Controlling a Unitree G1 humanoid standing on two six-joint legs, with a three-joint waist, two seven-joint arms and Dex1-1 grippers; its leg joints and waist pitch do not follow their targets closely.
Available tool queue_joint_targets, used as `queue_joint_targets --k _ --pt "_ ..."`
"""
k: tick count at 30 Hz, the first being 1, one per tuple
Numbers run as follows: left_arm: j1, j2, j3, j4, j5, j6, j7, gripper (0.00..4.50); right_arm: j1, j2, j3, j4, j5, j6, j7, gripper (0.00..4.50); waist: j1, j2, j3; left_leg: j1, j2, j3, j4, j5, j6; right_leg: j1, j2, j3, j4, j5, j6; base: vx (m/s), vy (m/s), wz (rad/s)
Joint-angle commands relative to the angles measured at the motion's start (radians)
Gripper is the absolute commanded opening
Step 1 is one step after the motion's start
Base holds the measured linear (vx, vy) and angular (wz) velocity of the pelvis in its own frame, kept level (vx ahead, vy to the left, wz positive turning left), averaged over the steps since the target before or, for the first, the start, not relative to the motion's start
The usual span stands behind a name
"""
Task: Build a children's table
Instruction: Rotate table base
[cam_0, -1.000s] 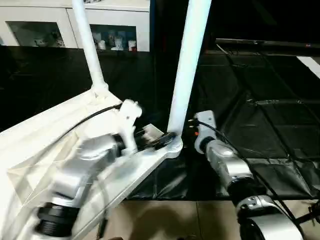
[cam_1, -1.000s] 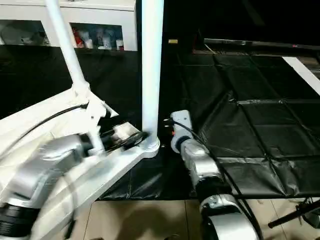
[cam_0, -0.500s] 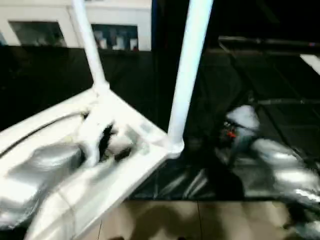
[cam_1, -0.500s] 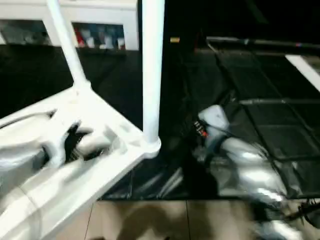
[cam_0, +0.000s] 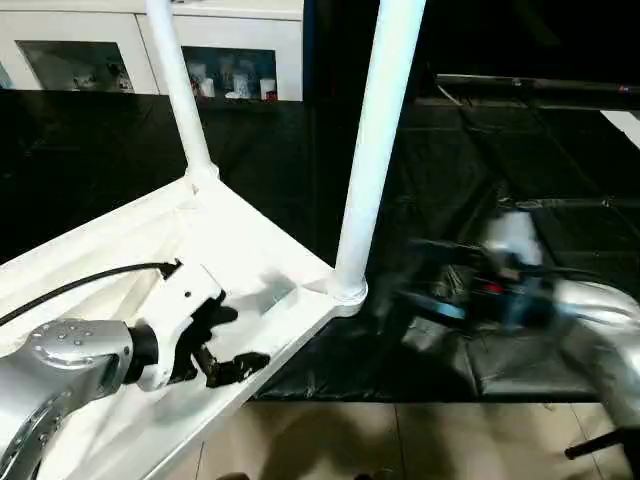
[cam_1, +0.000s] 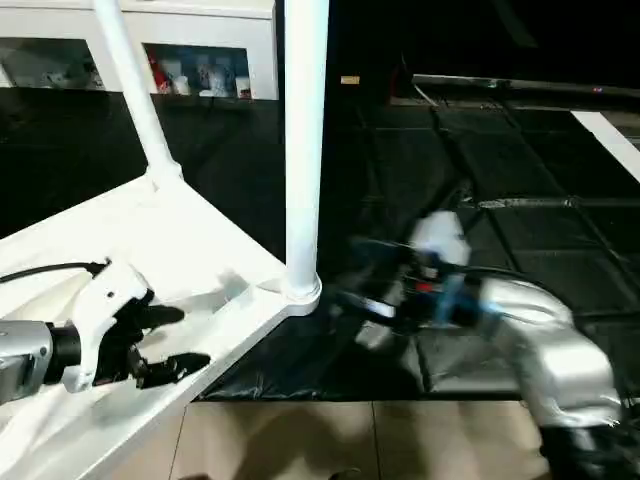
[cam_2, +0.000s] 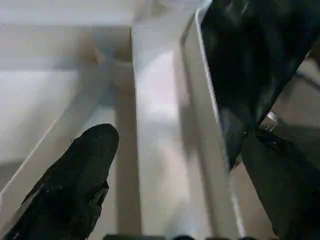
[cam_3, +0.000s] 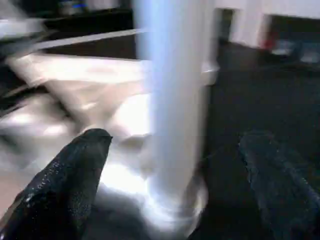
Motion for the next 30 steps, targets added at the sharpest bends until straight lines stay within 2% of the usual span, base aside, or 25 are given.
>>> queue_joint_targets --k 1,3,5,7,9,10,12,14,17,21,22,23,30 --pt "0.003 0.012 -0.030 0.003 0.026 0.009 0.012 4.45 -0.034 0.039 0.031 0.064 -0.046 -0.016 -0.071 4.47 0.005 0.008 -0.051 -0.007 0.016 -0.005 -0.075 -0.075 0.023 0.047 -0.058 0.033 -0.078 -0.231 -0.194 0.000 0.000 0.00" --pt "0.005 0.009 -0.039 0.001 0.026 0.018 0.019 4.45 -0.062 0.079 0.043 0.105 -0.046 -0.021 -0.083 4.47 0.006 0.012 -0.055 -0.006 0.018 -0.004 -0.074 -0.062 0.016 0.052 -0.057 0.034 -0.073 -0.172 -0.207 0.000 0.000 0.00" --pt "0.008 0.016 -0.061 -0.010 0.027 0.022 0.021 4.45 -0.094 0.118 0.056 0.158 -0.055 -0.044 -0.092 4.47 0.010 0.013 -0.057 -0.002 0.018 0.000 -0.072 -0.030 0.021 0.050 -0.054 0.034 -0.065 -0.085 -0.223 0.000 0.000 0.00" --pt "0.010 0.014 -0.068 -0.013 0.026 0.023 0.025 4.45 -0.110 0.137 0.057 0.188 -0.054 -0.060 -0.100 4.47 0.015 0.011 -0.060 -0.005 0.016 0.000 -0.070 0.000 0.025 0.056 -0.053 0.033 -0.058 -0.015 -0.234 0.000 0.000 0.00" --pt "0.012 0.015 -0.084 -0.015 0.035 0.021 0.034 4.45 -0.133 0.165 0.048 0.233 -0.047 -0.075 -0.114 4.47 0.018 0.012 -0.058 -0.005 0.017 0.001 -0.072 -0.016 0.023 0.057 -0.056 0.033 -0.058 -0.024 -0.239 0.000 0.000 0.00" --pt "0.012 0.018 -0.098 -0.013 0.048 0.017 0.043 4.50 -0.147 0.180 0.041 0.261 -0.053 -0.086 -0.122 4.28 0.017 0.011 -0.058 -0.005 0.017 0.001 -0.072 -0.020 0.022 0.058 -0.057 0.033 -0.059 -0.031 -0.238 0.000 0.000 0.00" --pt "0.010 0.023 -0.122 -0.010 0.072 0.008 0.056 4.50 -0.164 0.196 0.034 0.290 -0.062 -0.093 -0.140 4.28 0.018 0.011 -0.055 -0.006 0.019 0.001 -0.075 -0.047 0.014 0.057 -0.059 0.035 -0.064 -0.081 -0.227 0.000 0.000 0.00" --pt "0.007 0.015 -0.170 -0.002 0.115 -0.004 0.087 4.50 -0.201 0.228 0.014 0.350 -0.072 -0.105 -0.195 3.98 0.017 0.012 -0.054 -0.005 0.018 0.001 -0.076 -0.060 0.005 0.057 -0.059 0.035 -0.067 -0.117 -0.218 0.000 0.000 0.00" --pt "0.006 0.008 -0.182 0.003 0.122 -0.011 0.098 4.50 -0.212 0.237 0.003 0.373 -0.077 -0.111 -0.223 3.92 0.019 0.012 -0.056 -0.004 0.018 0.001 -0.076 -0.060 -0.004 0.057 -0.059 0.036 -0.066 -0.124 -0.206 0.000 0.000 0.00" --pt "-0.003 0.006 -0.214 0.024 0.161 -0.036 0.126 4.50 -0.225 0.243 -0.035 0.425 -0.079 -0.134 -0.269 3.51 0.023 0.013 -0.060 0.001 0.017 0.004 -0.072 -0.039 -0.004 0.054 -0.055 0.036 -0.060 -0.070 -0.212 0.000 0.000 0.00" --pt "-0.005 0.007 -0.218 0.034 0.175 -0.044 0.136 4.50 -0.227 0.243 -0.045 0.432 -0.074 -0.136 -0.277 3.51 0.022 0.013 -0.060 -0.001 0.017 0.003 -0.073 -0.036 -0.002 0.054 -0.054 0.035 -0.060 -0.059 -0.213 0.000 0.000 0.00" --pt "-0.010 0.010 -0.220 0.055 0.202 -0.064 0.152 4.50 -0.233 0.240 -0.063 0.447 -0.074 -0.143 -0.295 3.29 0.022 0.013 -0.059 -0.004 0.016 0.002 -0.074 -0.041 -0.002 0.056 -0.054 0.034 -0.060 -0.058 -0.211 0.000 0.000 0.00" --pt "-0.015 0.040 -0.213 0.089 0.251 -0.119 0.166 4.50 -0.251 0.223 -0.114 0.499 -0.066 -0.162 -0.335 2.75 0.022 0.014 -0.057 -0.002 0.017 0.002 -0.077 -0.094 -0.014 0.054 -0.057 0.035 -0.068 -0.141 -0.197 0.000 0.000 0.00"
